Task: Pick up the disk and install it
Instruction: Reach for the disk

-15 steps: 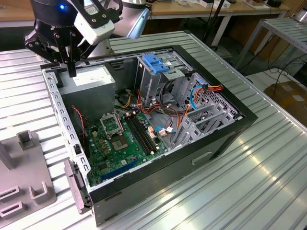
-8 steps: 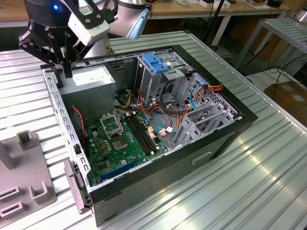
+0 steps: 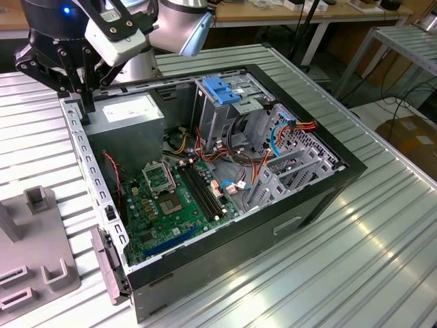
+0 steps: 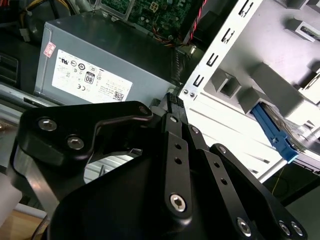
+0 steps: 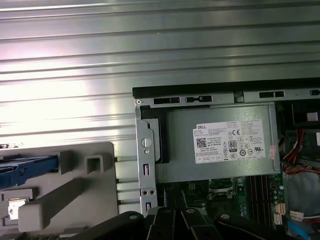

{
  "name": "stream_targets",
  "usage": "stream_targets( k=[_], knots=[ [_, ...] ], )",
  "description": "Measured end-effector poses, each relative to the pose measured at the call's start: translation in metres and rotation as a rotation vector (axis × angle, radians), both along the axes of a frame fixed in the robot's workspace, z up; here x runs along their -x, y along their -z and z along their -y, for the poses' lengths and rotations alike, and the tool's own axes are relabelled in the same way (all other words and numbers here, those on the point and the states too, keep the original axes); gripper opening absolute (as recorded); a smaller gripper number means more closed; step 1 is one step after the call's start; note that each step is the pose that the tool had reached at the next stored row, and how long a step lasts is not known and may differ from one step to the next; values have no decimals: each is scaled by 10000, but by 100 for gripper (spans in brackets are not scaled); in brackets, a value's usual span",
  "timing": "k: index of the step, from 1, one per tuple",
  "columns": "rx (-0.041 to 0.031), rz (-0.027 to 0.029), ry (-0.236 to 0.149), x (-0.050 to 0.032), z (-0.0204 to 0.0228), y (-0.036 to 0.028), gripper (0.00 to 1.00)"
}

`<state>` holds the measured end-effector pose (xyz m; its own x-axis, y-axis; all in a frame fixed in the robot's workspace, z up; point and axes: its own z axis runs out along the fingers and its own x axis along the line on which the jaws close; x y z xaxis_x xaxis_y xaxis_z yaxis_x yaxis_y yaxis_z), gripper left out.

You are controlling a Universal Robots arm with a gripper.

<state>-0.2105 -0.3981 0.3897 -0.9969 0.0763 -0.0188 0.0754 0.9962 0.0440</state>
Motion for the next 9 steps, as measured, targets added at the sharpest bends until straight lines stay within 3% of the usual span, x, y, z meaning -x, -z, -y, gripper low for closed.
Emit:
stream_targets(
  k=[9],
  knots=[
    [-1,0,0,119,-12,1,10]
  ],
)
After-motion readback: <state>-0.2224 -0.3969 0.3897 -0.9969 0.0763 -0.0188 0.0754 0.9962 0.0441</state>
